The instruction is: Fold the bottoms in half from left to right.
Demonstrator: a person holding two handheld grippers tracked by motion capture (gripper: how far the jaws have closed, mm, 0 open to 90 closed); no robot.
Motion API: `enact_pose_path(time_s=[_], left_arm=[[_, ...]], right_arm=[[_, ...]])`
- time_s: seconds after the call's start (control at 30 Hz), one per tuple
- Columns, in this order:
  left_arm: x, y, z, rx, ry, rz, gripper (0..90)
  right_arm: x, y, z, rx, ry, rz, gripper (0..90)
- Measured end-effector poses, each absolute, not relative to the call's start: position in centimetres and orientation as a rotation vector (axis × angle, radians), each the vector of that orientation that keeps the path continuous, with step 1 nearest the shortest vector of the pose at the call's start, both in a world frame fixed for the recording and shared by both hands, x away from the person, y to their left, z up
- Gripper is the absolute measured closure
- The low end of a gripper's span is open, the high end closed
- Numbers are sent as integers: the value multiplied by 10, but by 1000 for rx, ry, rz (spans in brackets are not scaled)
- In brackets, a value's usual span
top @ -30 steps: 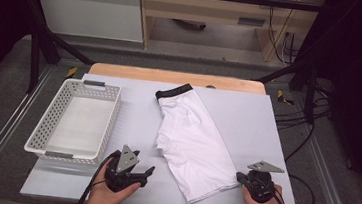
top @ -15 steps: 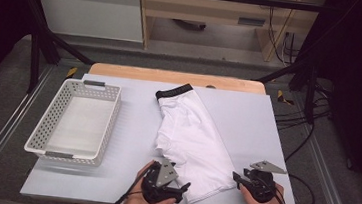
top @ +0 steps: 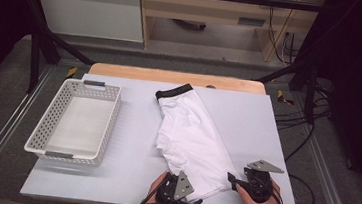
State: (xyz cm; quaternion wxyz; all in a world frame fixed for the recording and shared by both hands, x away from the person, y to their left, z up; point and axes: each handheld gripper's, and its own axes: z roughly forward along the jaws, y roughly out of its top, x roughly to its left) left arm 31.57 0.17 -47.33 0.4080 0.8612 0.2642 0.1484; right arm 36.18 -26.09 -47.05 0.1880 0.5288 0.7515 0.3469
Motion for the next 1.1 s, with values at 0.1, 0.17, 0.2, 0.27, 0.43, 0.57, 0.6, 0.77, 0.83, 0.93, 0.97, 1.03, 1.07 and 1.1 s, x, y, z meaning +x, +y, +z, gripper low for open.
enact_pose_path(time_s=[0.1, 0.17, 0.2, 0.27, 0.43, 0.57, 0.6, 0.77, 0.83, 0.93, 0.97, 1.03, 1.07, 1.1], left_arm=[[313, -3, -478, 2197, 642, 382, 128], [315, -3, -479, 2202, 646, 373, 138], [316, -3, -480, 2200, 658, 367, 144], [317, -3, -481, 2208, 670, 378, 165], [316, -6, -485, 2235, 655, 409, 185], [316, -7, -487, 2237, 659, 404, 186], [316, -7, -487, 2236, 662, 400, 186], [318, -6, -487, 2239, 671, 369, 201], [319, -5, -486, 2238, 678, 361, 237], [319, -3, -485, 2241, 674, 367, 344], [318, -3, -485, 2240, 670, 365, 360], [317, -3, -485, 2240, 648, 367, 422], [317, -3, -485, 2243, 637, 368, 453], [317, -3, -484, 2242, 633, 367, 475]], right_arm=[[362, -260, -471, 1483, 2119, 970, 323], [363, -260, -471, 1486, 2102, 964, 279], [363, -260, -470, 1498, 2078, 952, 287], [363, -261, -470, 1499, 2073, 967, 299], [363, -261, -470, 1497, 2096, 966, 331], [363, -259, -471, 1486, 2118, 959, 333], [363, -259, -471, 1485, 2121, 956, 328], [363, -259, -471, 1485, 2139, 957, 341], [363, -259, -471, 1491, 2153, 957, 352], [363, -260, -472, 1491, 2170, 954, 400], [363, -261, -472, 1501, 2174, 957, 421], [363, -262, -472, 1503, 2188, 949, 474], [364, -262, -473, 1502, 2197, 936, 478], [364, -262, -474, 1500, 2198, 930, 482]])
